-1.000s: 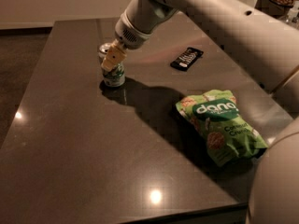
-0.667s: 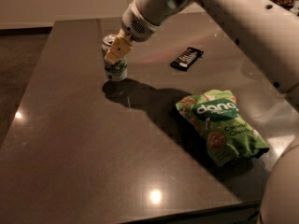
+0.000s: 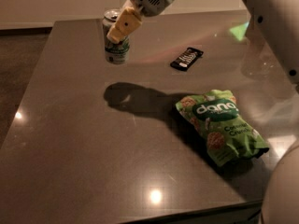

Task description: Pick 7up can

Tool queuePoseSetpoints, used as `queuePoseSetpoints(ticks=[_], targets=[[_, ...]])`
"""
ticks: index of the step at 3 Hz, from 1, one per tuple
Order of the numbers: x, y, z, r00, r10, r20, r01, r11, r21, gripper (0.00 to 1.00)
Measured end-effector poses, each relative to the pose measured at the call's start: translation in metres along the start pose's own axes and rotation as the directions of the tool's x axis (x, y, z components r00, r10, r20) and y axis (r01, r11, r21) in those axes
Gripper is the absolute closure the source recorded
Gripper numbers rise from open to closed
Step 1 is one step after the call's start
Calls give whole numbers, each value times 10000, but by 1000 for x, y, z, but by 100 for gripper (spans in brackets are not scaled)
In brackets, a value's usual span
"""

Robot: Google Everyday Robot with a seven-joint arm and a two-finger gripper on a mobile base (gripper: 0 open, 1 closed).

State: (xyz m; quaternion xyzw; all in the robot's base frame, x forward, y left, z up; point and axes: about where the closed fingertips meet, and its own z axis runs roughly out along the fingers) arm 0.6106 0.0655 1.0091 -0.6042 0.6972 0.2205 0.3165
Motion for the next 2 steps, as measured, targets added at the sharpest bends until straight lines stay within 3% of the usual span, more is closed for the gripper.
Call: queuePoseSetpoints(ticks=[1,2], targets=[[-14,8,-16,9990,-401,219,404,9991,-156,100],[-14,8,-16,9990,-401,219,404,9991,-156,100]])
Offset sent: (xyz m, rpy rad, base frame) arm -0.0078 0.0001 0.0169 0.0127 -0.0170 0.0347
